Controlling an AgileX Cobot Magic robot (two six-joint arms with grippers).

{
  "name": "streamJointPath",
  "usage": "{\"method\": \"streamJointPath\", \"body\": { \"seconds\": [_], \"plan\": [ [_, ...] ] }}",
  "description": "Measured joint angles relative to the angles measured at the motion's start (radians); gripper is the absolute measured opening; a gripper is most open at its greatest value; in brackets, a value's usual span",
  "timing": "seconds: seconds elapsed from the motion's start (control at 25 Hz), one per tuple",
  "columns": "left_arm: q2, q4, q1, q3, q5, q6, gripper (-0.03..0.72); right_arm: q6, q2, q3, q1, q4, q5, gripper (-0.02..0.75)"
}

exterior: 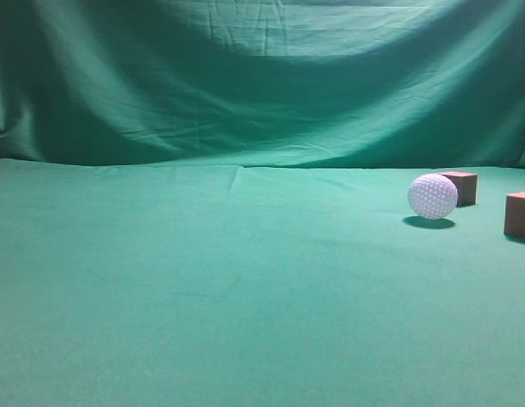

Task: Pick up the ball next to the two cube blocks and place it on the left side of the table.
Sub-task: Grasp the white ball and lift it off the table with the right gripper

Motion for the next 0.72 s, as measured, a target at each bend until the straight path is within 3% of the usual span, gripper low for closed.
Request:
{"method": "streamJointPath", "body": {
  "seconds": [0.08, 0.28, 0.48, 0.72],
  "plan": [
    [0.0, 0.0, 0.0, 0.0, 0.0, 0.0, 0.0, 0.011, 0.0, -0.022, 0.0, 0.011, -0.051, 0.0],
    [0.0, 0.0, 0.0, 0.0, 0.0, 0.0, 0.0, -0.013, 0.106, -0.295, 0.0, 0.013, 0.293, 0.0],
    [0.0, 0.0, 0.0, 0.0, 0.0, 0.0, 0.0, -0.056, 0.423, -0.516, 0.0, 0.029, 0.633, 0.0],
    [0.0, 0.0, 0.0, 0.0, 0.0, 0.0, 0.0, -0.147, 0.748, -0.646, 0.013, 0.057, 0.753, 0.0]
  ]
}}
